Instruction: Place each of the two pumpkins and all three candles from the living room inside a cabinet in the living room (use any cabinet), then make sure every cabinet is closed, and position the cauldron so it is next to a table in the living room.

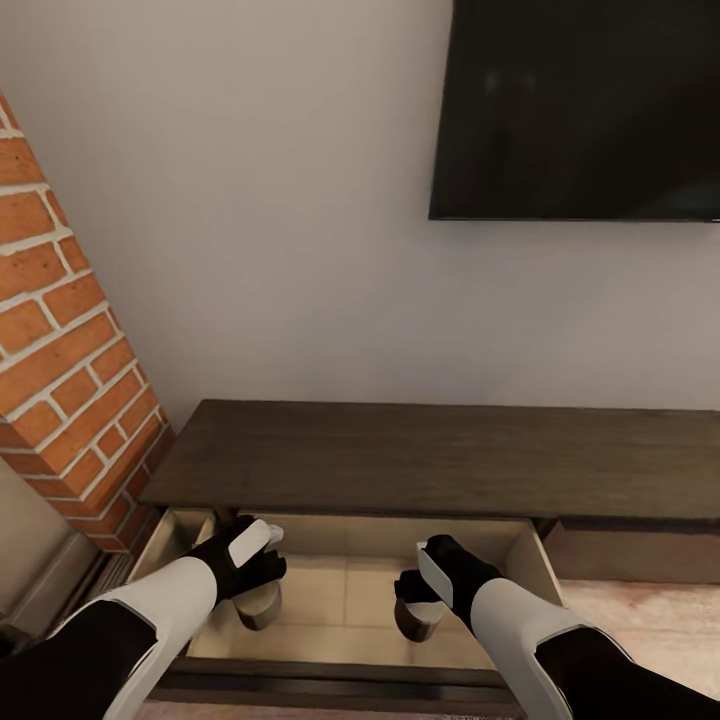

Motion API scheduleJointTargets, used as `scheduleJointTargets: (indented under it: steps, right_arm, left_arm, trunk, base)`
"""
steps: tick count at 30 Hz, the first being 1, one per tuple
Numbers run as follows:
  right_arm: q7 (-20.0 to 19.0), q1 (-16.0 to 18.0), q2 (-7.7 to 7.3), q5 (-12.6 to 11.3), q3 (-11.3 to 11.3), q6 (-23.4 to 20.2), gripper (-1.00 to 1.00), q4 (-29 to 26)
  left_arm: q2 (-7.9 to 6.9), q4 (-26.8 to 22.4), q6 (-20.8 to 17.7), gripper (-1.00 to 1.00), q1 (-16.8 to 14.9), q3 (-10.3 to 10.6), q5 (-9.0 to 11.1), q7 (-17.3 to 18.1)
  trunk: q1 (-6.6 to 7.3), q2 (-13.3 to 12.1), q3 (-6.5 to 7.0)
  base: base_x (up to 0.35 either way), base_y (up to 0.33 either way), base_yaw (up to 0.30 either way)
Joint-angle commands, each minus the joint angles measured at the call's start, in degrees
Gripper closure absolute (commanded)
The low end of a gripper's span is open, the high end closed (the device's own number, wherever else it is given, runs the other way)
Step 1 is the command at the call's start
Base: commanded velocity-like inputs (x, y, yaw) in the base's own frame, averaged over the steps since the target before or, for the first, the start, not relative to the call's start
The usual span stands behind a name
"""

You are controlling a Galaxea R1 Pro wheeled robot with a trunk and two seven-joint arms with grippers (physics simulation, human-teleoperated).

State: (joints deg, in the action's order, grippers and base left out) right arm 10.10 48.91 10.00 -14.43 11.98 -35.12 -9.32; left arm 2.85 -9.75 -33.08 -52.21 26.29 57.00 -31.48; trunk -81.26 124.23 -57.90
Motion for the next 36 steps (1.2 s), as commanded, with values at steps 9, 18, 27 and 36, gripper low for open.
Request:
scheduleJointTargets:
  steps: [9,18,27,36]
  right_arm:
    - [0.1,0.0,0.0,-0.2,0.0,0.1,1.0,0.0]
    - [0.2,0.0,0.0,-0.3,0.0,0.1,1.0,0.0]
    - [0.2,0.0,0.0,-0.2,0.0,0.2,1.0,0.0]
    - [-0.6,0.1,-0.1,0.8,0.2,1.4,1.0,0.0]
  left_arm:
    - [-0.1,0.1,-0.1,1.0,0.0,0.0,0.0,0.0]
    - [-0.44,0.5,-0.3,1.0,0.0,-0.3,0.4,-0.2]
    - [-0.4,2.3,-0.2,1.0,0.0,-0.3,0.4,-0.3]
    - [-0.13,2.5,0.4,1.0,1.2,-0.4,0.5,0.0]
  trunk:
    - [0.0,0.0,-0.15]
    - [0.0,0.0,-0.96]
    - [0.0,0.0,-1.78]
    - [0.0,0.0,-2.05]
  base:
    - [0.0,0.0,-0.22]
    - [0.0,0.0,-0.01]
    - [0.0,0.0,0.035]
    - [0.0,0.0,0.039]
